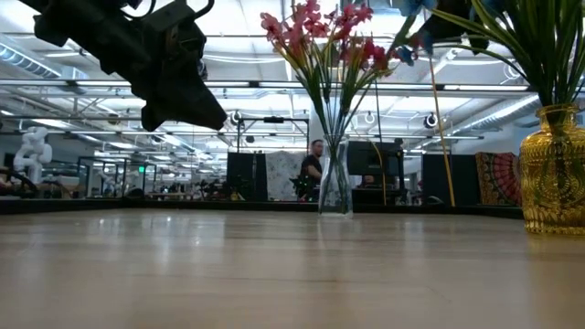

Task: Sort flowers into vase by color
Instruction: Put the yellow flower into the transparent vase

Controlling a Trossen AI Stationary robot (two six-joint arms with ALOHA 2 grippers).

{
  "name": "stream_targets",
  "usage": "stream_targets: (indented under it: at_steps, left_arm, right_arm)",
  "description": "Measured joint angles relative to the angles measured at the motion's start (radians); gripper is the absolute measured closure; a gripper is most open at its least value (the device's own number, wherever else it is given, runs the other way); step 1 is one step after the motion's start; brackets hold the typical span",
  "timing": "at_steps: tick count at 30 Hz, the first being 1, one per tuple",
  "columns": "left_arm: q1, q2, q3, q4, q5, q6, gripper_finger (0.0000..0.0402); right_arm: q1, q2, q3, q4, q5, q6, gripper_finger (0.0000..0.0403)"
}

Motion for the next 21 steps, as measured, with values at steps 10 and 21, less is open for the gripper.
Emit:
stream_targets:
  at_steps: [10, 21]
  left_arm:
    - [-0.001, 0.000, 0.000, -0.003, 0.029, 0.011, 0.0318]
    - [-0.001, 0.000, 0.000, -0.030, 0.036, 0.008, 0.0318]
  right_arm:
    - [-0.049, 0.061, 0.042, -0.047, -0.157, 0.055, 0.0403]
    - [-0.088, 0.124, 0.266, -0.397, -0.359, 0.056, 0.0395]
